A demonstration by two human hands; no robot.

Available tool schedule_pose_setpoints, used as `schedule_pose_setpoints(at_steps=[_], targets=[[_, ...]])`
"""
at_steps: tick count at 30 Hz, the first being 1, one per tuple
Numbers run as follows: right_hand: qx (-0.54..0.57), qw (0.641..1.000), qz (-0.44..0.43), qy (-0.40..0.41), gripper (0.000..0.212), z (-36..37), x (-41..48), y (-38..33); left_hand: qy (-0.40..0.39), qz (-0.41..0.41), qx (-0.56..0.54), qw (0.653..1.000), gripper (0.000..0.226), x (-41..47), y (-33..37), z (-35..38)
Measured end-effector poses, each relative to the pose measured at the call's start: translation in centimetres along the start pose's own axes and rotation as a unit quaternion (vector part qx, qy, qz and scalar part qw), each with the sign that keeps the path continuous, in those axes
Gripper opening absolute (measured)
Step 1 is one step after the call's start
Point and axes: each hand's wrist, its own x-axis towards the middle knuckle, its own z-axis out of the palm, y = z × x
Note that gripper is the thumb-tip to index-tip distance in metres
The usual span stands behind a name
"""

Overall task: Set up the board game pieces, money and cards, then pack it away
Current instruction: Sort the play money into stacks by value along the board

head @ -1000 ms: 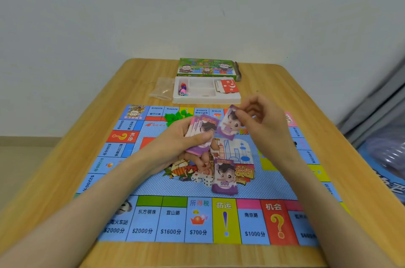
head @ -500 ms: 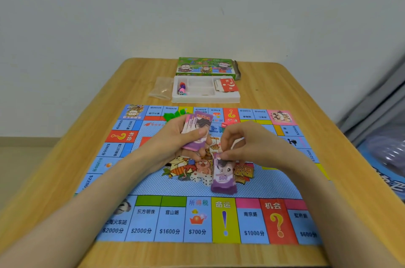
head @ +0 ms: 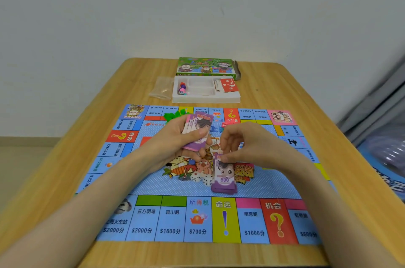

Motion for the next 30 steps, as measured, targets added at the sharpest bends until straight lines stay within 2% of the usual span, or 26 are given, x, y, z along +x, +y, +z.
schedule_pose_setpoints(at_steps=[5,10,17,20,22,25,28,30], targets=[[-0.041,0.999,-0.009,0.009,0.027,-0.3,-0.5,-0.4,-0.001,-0.002,-0.001,1.000,0.022,0.0,0.0,0.0],[-0.095,0.984,-0.002,-0.150,0.057,-0.2,-1.3,-0.7,-0.002,0.002,0.005,1.000,0.023,0.0,0.0,-0.1],[-0.127,0.977,-0.007,-0.173,0.059,0.1,-1.3,-0.9,-0.002,-0.003,0.007,1.000,0.027,-0.1,0.1,0.0],[-0.089,0.989,-0.005,-0.117,0.050,0.0,-1.1,-0.9,0.001,-0.006,0.018,1.000,0.032,-0.3,0.3,0.2],[-0.022,0.999,-0.007,-0.023,0.037,0.0,-0.9,-0.9,-0.003,-0.005,0.028,1.000,0.036,-0.4,0.4,0.4],[0.062,0.992,-0.031,0.108,0.033,0.3,-0.3,-0.7,-0.017,-0.004,0.049,0.999,0.036,-0.7,0.5,0.6],[0.094,0.981,-0.059,0.160,0.020,0.8,0.1,-0.6,-0.026,-0.001,0.069,0.997,0.034,-0.8,0.4,0.9],[0.089,0.978,-0.076,0.172,0.019,1.1,0.1,-0.7,-0.026,0.001,0.073,0.997,0.034,-0.7,0.3,1.0]])
